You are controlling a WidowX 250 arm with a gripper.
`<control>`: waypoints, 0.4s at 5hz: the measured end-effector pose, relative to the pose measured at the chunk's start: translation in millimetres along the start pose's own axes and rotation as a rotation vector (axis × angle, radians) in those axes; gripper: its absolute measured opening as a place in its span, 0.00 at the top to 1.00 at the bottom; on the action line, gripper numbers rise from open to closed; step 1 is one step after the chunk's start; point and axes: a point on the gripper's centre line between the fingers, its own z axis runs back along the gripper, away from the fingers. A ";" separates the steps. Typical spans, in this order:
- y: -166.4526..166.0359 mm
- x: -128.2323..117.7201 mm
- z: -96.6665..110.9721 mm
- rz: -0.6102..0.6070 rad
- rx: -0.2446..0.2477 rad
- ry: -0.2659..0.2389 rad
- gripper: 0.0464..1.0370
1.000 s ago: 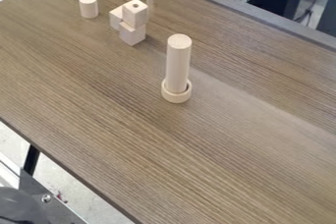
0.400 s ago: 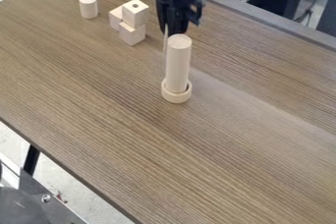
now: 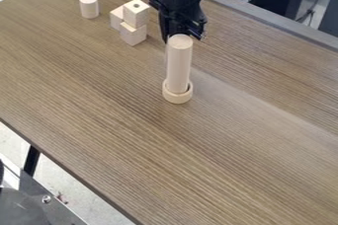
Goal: Remove the rod from the cube and put on top of the table
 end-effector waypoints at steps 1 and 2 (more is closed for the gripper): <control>5.7 -0.8 -1.5 0.009 0.015 -0.016 0.94; 12.1 -0.4 -1.9 0.016 0.030 -0.028 0.94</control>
